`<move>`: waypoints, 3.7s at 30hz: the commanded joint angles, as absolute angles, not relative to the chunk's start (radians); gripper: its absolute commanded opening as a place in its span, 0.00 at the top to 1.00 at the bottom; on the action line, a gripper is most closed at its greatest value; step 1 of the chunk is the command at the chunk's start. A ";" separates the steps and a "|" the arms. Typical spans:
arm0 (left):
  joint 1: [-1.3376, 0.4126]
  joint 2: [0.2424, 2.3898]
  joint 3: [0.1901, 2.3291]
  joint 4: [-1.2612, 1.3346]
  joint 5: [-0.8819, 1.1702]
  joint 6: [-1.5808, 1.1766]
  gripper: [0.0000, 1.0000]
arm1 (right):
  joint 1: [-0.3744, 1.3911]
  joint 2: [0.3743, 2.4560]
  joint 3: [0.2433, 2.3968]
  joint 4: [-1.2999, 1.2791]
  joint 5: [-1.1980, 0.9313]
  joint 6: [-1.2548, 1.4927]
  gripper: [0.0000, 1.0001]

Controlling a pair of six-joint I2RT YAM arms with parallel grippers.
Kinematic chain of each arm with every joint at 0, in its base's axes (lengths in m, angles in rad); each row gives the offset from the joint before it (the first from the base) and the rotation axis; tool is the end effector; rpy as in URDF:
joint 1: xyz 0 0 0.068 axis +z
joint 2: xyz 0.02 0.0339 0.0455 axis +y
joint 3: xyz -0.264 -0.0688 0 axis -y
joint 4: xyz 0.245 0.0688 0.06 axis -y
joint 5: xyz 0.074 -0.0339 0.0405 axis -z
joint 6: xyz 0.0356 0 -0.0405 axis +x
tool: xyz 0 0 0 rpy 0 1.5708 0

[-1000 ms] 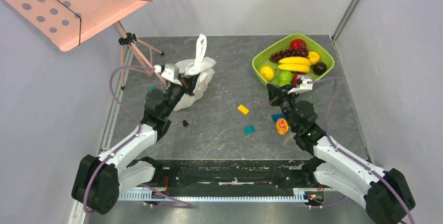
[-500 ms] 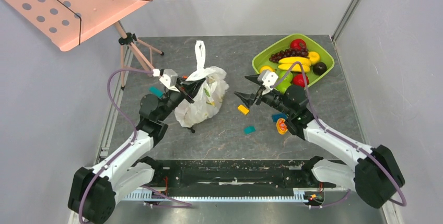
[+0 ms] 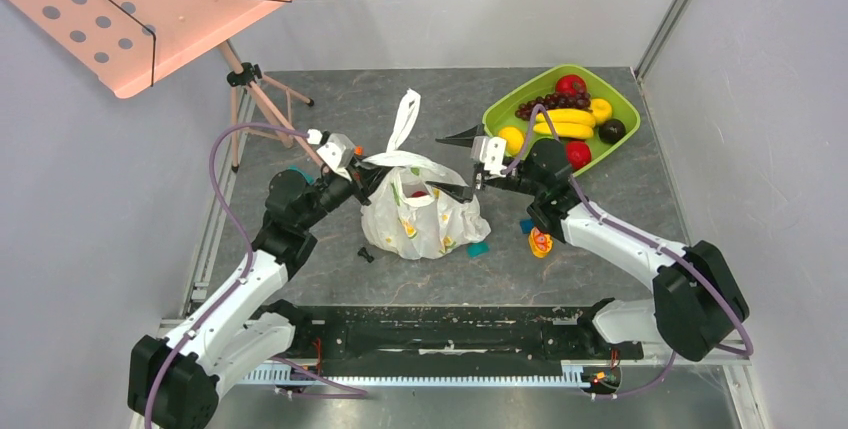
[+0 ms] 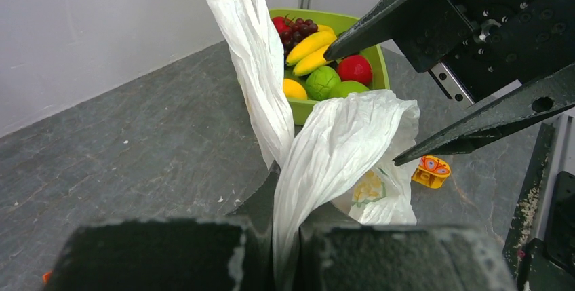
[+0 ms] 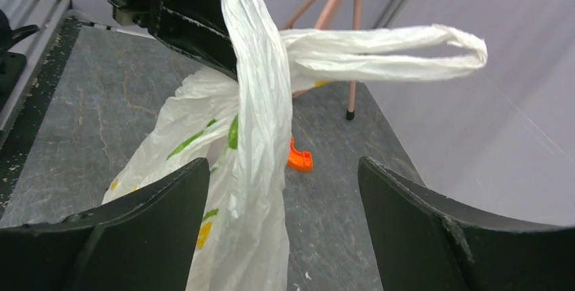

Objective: Take the fake fruits out of the plastic bag
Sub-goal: Adjust the plastic bag at the center of the board.

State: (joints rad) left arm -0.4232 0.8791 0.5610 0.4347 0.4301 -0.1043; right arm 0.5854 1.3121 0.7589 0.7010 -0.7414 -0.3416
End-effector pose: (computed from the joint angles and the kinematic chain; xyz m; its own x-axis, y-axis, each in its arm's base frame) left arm 0.1842 -0.0993 0.3096 0.0273 -0.1161 -0.9929 0.7578 0.6501 -0.0552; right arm 0.2298 0.1812 0.3058 0.4387 -0.0056 -0.8986 -0.8674 0.2587 -0.4250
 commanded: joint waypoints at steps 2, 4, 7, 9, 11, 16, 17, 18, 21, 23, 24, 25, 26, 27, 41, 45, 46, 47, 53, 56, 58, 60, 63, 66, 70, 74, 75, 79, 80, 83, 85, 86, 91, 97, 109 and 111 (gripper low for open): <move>-0.426 0.878 0.612 0.431 0.476 -0.051 0.98 | 0.587 1.367 0.856 0.759 -0.852 -0.292 0.19; -0.426 0.886 0.616 0.434 0.481 -0.051 0.98 | 0.589 1.399 0.888 0.777 -0.889 -0.233 0.22; -0.426 0.901 0.621 0.443 0.483 -0.052 0.98 | 0.597 1.433 0.923 0.797 -0.894 -0.162 0.35; -0.426 0.910 0.626 0.446 0.482 -0.054 0.98 | 0.603 1.444 0.940 0.779 -0.882 -0.152 0.47; -0.426 0.919 0.629 0.456 0.479 -0.055 0.98 | 0.607 1.447 0.953 0.742 -0.861 -0.157 0.63; -0.425 0.956 0.660 0.477 0.422 -0.054 0.98 | 0.610 1.435 0.977 0.658 -0.698 -0.176 1.00; -0.425 0.968 0.674 0.480 0.379 -0.052 0.98 | 0.609 1.427 0.982 0.648 -0.629 -0.176 1.00; -0.425 0.979 0.688 0.486 0.341 -0.048 0.98 | 0.609 1.420 0.986 0.642 -0.557 -0.178 1.00; -0.424 1.042 0.770 0.495 0.186 -0.033 0.98 | 0.607 1.420 1.042 0.617 -0.343 -0.162 1.00; -0.419 1.096 0.839 0.492 0.144 -0.003 0.98 | 0.603 1.436 1.108 0.577 -0.204 -0.147 1.00; -0.415 1.121 0.876 0.490 0.140 -0.002 0.98 | 0.598 1.441 1.132 0.567 -0.156 -0.135 1.00; -0.411 1.139 0.904 0.488 0.136 0.018 0.98 | 0.593 1.443 1.150 0.564 -0.105 -0.123 1.00; -0.407 1.157 0.930 0.489 0.124 0.025 0.98 | 0.585 1.439 1.160 0.567 -0.072 -0.109 1.00; -0.402 1.166 0.949 0.490 0.110 0.016 0.98 | 0.577 1.432 1.159 0.571 -0.021 -0.094 1.00; -0.388 1.024 0.541 0.837 0.173 -0.261 0.75 | 0.512 1.175 0.554 0.895 0.123 0.246 1.00; -0.390 0.981 0.511 0.771 0.223 -0.242 0.64 | 0.512 1.161 0.457 0.977 0.047 0.279 1.00; -0.390 0.973 0.514 0.748 0.228 -0.233 0.64 | 0.511 1.162 0.443 1.006 0.010 0.270 1.00; -0.390 0.968 0.518 0.737 0.233 -0.224 0.64 | 0.512 1.163 0.434 1.041 -0.046 0.254 1.00; -0.390 0.974 0.553 0.701 0.265 -0.194 0.65 | 0.514 1.176 0.557 0.973 -0.373 -0.078 0.38; -0.390 0.973 0.558 0.698 0.274 -0.183 0.65 | 0.514 1.204 0.674 0.838 -0.489 -0.258 0.20; -0.390 0.975 0.567 0.692 0.286 -0.177 0.65 | 0.515 1.247 0.763 0.740 -0.582 -0.359 0.17; -0.390 0.980 0.585 0.675 0.310 -0.167 0.65 | 0.522 1.290 0.839 0.671 -0.630 -0.426 0.15; -0.390 0.993 0.616 0.653 0.360 -0.152 0.66 | 0.549 1.350 0.908 0.641 -0.673 -0.489 0.15; -0.390 1.008 0.648 0.639 0.389 -0.145 0.68 | 0.594 1.399 0.984 0.564 -0.693 -0.554 0.15; -0.392 1.015 0.684 0.612 0.417 -0.133 0.69 | 0.650 1.460 1.038 0.517 -0.638 -0.613 0.15; -0.392 1.011 0.702 0.599 0.456 -0.130 0.71 | 0.694 1.534 1.093 0.495 -0.556 -0.635 0.17; -0.392 1.011 0.705 0.595 0.462 -0.127 0.71 | 0.702 1.554 1.106 0.498 -0.526 -0.627 0.21; -0.392 0.997 0.707 0.572 0.498 -0.124 0.69 | 0.715 1.600 1.133 0.531 -0.435 -0.551 0.87; -0.392 0.989 0.705 0.567 0.503 -0.124 0.65 | 0.716 1.594 1.122 0.557 -0.406 -0.521 1.00; -0.390 0.947 0.687 0.571 0.478 -0.140 0.40 | 0.715 1.540 1.044 0.663 -0.241 -0.415 1.00; -0.391 0.915 0.681 0.566 0.444 -0.149 0.33 | 0.711 1.491 0.967 0.745 -0.188 -0.371 1.00; -0.390 0.901 0.682 0.558 0.435 -0.149 0.31 | 0.707 1.463 0.920 0.793 -0.169 -0.328 1.00; -0.390 0.850 0.706 0.491 0.390 -0.121 0.28 | 0.673 1.362 0.767 0.917 -0.173 -0.128 1.00; -0.388 0.925 0.752 0.425 0.366 -0.071 0.30 | 0.646 1.271 0.599 1.107 -0.224 0.062 1.00; -0.392 1.204 0.911 0.456 0.732 -0.054 0.30 | 0.637 1.261 0.478 1.306 -0.251 0.226 1.00; -0.394 1.212 0.931 0.429 0.768 -0.040 0.29 | 0.637 1.259 0.476 1.303 -0.256 0.222 1.00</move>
